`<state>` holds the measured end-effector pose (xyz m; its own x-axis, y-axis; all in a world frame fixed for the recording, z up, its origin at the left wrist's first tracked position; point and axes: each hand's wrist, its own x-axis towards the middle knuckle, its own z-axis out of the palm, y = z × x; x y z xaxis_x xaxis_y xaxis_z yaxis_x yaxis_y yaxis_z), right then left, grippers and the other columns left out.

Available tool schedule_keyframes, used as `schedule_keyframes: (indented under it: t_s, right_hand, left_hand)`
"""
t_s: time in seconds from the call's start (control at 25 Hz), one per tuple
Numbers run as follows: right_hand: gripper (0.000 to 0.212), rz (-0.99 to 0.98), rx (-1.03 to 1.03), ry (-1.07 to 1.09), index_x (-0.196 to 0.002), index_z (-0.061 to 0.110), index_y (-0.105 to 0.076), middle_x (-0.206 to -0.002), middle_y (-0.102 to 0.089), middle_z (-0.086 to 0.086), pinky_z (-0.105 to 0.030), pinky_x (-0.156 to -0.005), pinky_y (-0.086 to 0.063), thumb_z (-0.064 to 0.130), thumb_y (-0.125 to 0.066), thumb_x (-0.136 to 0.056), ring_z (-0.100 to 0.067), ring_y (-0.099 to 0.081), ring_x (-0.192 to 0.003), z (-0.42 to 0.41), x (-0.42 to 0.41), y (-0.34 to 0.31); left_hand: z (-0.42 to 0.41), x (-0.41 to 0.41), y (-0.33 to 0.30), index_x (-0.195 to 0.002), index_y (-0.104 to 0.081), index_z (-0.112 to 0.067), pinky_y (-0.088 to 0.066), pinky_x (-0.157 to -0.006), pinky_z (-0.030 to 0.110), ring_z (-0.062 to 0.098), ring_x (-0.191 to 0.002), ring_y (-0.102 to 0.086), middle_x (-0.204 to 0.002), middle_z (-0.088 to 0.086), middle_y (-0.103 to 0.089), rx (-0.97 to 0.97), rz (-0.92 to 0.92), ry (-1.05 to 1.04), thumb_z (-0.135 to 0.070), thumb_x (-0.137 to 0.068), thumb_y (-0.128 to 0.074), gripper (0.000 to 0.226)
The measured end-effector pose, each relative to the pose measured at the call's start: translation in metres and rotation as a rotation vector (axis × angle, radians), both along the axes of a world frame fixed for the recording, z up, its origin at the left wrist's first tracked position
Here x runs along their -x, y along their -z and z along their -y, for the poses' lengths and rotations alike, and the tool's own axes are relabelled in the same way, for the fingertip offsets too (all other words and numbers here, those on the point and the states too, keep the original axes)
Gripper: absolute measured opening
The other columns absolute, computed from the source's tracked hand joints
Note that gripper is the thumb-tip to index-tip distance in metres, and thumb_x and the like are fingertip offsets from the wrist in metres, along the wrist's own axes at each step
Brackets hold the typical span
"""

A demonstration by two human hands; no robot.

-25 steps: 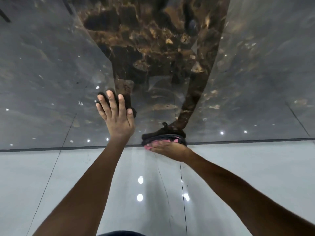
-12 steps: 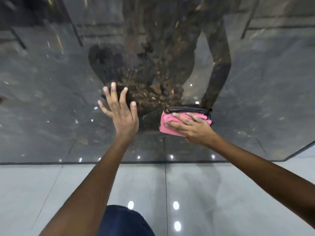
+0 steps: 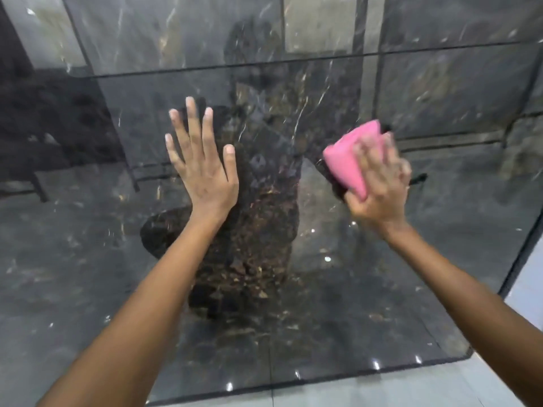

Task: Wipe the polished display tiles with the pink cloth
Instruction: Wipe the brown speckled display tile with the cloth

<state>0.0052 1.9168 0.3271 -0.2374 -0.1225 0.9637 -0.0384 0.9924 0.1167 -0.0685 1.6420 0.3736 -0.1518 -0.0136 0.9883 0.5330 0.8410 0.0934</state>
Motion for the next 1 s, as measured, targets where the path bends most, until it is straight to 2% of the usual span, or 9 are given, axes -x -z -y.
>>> schedule_keyframes:
  t_s: [0.08, 0.16, 0.24, 0.36, 0.44, 0.6, 0.64, 0.88, 1.0]
  right_hand:
    - [0.086, -0.164, 0.508, 0.035, -0.147, 0.013, -0.037, -0.153, -0.033, -0.01, -0.044, -0.112, -0.02, 0.021, -0.059, -0.065, -0.038, -0.021, -0.143, -0.014, 0.005, -0.066]
    - [0.08, -0.254, 0.707, -0.043, -0.145, 0.006, -0.039, -0.153, -0.033, -0.013, -0.046, -0.117, -0.017, 0.015, -0.058, -0.068, -0.034, -0.024, -0.143, 0.006, 0.011, -0.115]
    - [0.076, -0.204, 0.423, -0.182, -0.142, 0.004, -0.043, -0.15, -0.038, -0.016, -0.036, -0.118, -0.011, 0.011, -0.059, -0.069, -0.03, -0.029, -0.14, 0.038, 0.021, -0.107]
    - [0.073, 0.152, -0.529, -0.241, -0.141, 0.009, -0.041, -0.147, -0.042, -0.011, -0.044, -0.118, -0.015, 0.021, -0.057, -0.071, -0.029, -0.024, -0.142, 0.054, 0.017, -0.019]
    - [0.07, 0.205, -0.683, -0.185, -0.141, 0.011, -0.04, -0.147, -0.043, -0.009, -0.045, -0.117, -0.017, 0.025, -0.055, -0.074, -0.027, -0.019, -0.145, 0.02, 0.011, -0.009]
    - [0.069, -0.165, 0.297, -0.134, -0.141, 0.006, -0.046, -0.148, -0.041, -0.017, -0.031, -0.117, -0.011, 0.012, -0.059, -0.073, -0.035, -0.027, -0.14, -0.005, 0.013, -0.119]
    - [0.067, -0.179, 0.342, -0.164, -0.141, 0.006, -0.046, -0.149, -0.04, -0.016, -0.029, -0.117, -0.008, 0.012, -0.056, -0.075, -0.035, -0.028, -0.141, 0.009, 0.013, -0.137]
    - [0.078, 0.278, -0.857, -0.179, -0.144, 0.011, -0.035, -0.148, -0.043, -0.007, -0.046, -0.12, -0.003, 0.023, -0.058, -0.07, -0.032, -0.027, -0.141, 0.06, 0.016, 0.044]
    - [0.078, 0.26, -0.929, -0.228, -0.143, 0.011, -0.034, -0.149, -0.037, -0.005, -0.044, -0.121, -0.001, 0.023, -0.058, -0.07, -0.026, -0.012, -0.147, 0.02, 0.014, 0.042]
  left_hand:
    - [-0.006, 0.005, -0.017, -0.153, -0.022, -0.009, -0.001, -0.119, 0.05, 0.039, -0.147, -0.012, -0.16, 0.016, -0.021, -0.028, 0.048, -0.072, -0.033, -0.104, -0.028, 0.055]
    - [-0.008, 0.009, -0.014, -0.154, -0.02, -0.01, -0.005, -0.119, 0.052, 0.037, -0.148, -0.012, -0.161, 0.013, -0.02, -0.027, 0.066, -0.129, -0.034, -0.104, -0.027, 0.056]
    - [-0.006, 0.012, -0.012, -0.154, -0.02, -0.01, -0.004, -0.12, 0.051, 0.037, -0.148, -0.012, -0.161, 0.013, -0.02, 0.005, 0.067, -0.129, -0.034, -0.104, -0.025, 0.056]
    - [-0.004, 0.012, -0.015, -0.155, -0.019, -0.01, -0.001, -0.12, 0.049, 0.037, -0.148, -0.011, -0.161, 0.012, -0.018, 0.018, 0.061, -0.116, -0.035, -0.104, -0.023, 0.056]
    - [-0.004, 0.01, -0.012, -0.155, -0.017, -0.011, 0.001, -0.12, 0.048, 0.036, -0.148, -0.009, -0.162, 0.012, -0.017, 0.014, 0.076, -0.117, -0.034, -0.104, -0.023, 0.056]
    - [-0.004, 0.009, -0.012, -0.154, -0.021, -0.009, 0.002, -0.12, 0.045, 0.036, -0.148, -0.011, -0.161, 0.012, -0.019, 0.011, 0.064, -0.098, -0.032, -0.104, -0.025, 0.055]
    - [-0.003, 0.009, -0.012, -0.154, -0.023, -0.009, 0.001, -0.12, 0.044, 0.036, -0.148, -0.012, -0.16, 0.013, -0.021, 0.006, 0.057, -0.082, -0.03, -0.104, -0.025, 0.054]
    - [0.011, 0.0, 0.052, -0.153, -0.025, -0.013, 0.001, -0.121, 0.041, 0.03, -0.149, -0.01, -0.161, 0.009, -0.02, 0.044, 0.116, -0.026, -0.027, -0.104, -0.029, 0.051]
    - [0.015, -0.001, 0.094, -0.154, -0.019, -0.015, 0.001, -0.121, 0.043, 0.033, -0.148, -0.009, -0.161, 0.011, -0.019, 0.111, 0.158, -0.053, -0.029, -0.103, -0.03, 0.054]
